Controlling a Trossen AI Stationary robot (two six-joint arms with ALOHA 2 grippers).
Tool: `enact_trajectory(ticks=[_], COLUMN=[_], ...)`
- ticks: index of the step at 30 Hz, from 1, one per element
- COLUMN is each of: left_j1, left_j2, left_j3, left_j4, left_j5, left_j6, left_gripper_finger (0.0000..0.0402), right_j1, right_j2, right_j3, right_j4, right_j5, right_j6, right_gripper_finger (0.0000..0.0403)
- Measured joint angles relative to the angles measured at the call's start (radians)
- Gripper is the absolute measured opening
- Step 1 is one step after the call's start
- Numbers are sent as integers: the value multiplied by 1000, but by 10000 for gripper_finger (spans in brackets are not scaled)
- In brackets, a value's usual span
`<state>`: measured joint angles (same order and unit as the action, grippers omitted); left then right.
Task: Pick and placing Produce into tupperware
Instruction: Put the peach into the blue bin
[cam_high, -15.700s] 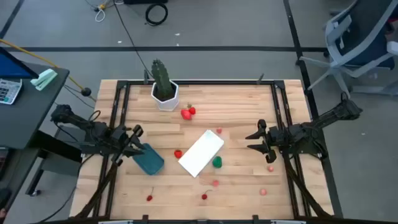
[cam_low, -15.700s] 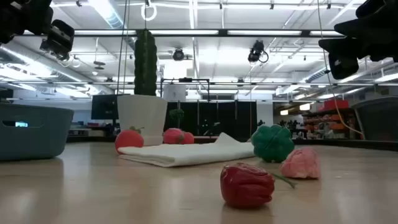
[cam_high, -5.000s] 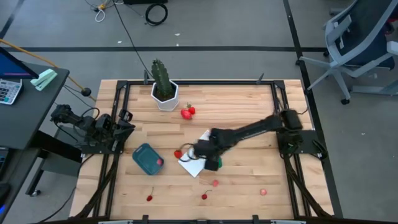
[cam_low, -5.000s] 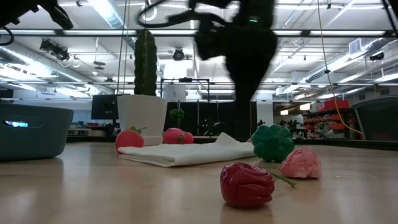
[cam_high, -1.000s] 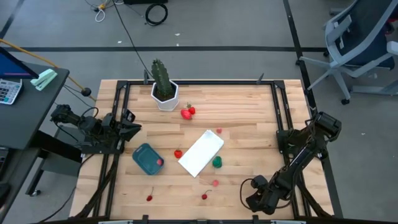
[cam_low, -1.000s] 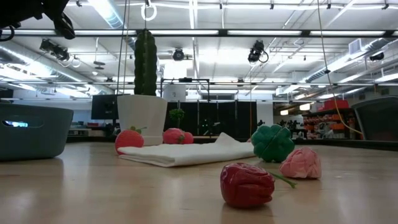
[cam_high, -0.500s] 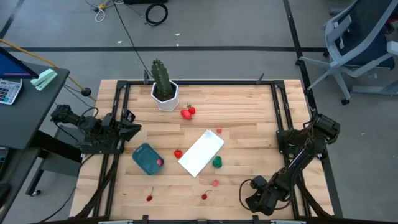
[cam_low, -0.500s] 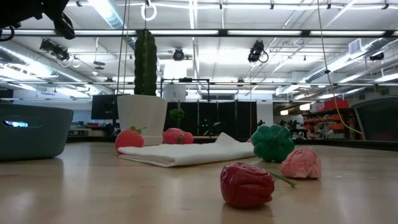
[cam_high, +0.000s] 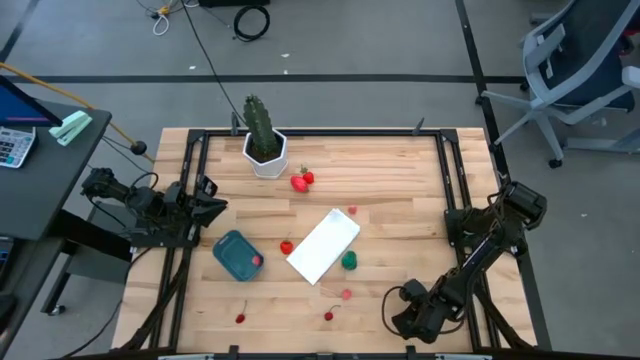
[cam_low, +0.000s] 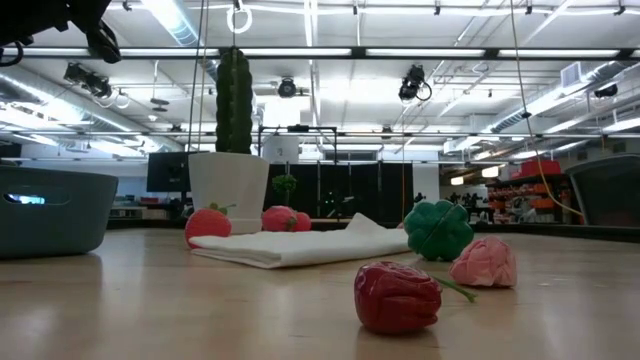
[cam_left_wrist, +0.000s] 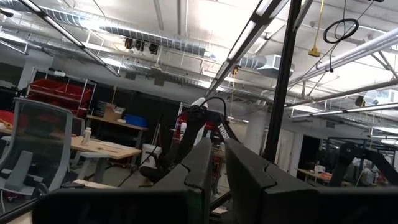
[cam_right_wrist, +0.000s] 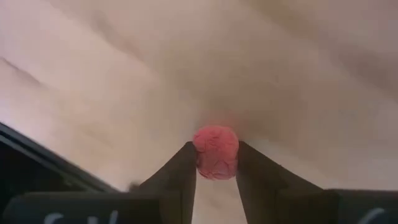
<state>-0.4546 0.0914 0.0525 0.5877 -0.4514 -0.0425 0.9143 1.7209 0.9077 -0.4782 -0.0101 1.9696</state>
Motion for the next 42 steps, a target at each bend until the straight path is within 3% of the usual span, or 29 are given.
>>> enact_trajectory(ticks=[7, 10, 14, 18, 24, 35, 42], left_j1=[0, 0, 0, 0, 0, 0, 0], left_j2=[0, 0, 0, 0, 0, 0, 0], left_j3=[0, 0, 0, 0, 0, 0, 0], left_j4=[7, 14, 21, 21, 21, 31, 40], left_j5=[0, 0, 0, 0, 0, 0, 0], left_j6=[0, 1, 1, 2, 2, 5, 11], left_gripper_finger=[52, 52, 53, 53, 53, 52, 53], right_j1=[-145, -230, -370, -498, -622, -777, -774], right_j2=[-6, -9, -10, -10, -12, 12, 187], right_j3=[0, -1, -2, -2, 4, 269, 478], right_j4=[4, 15, 133, 365, 667, 636, 572], right_j5=[100, 190, 295, 270, 118, 165, 108], right_j6=[-297, -461, -711, -984, -1281, -1717, -1817], right_gripper_finger=[102, 102, 102, 102, 102, 102, 103])
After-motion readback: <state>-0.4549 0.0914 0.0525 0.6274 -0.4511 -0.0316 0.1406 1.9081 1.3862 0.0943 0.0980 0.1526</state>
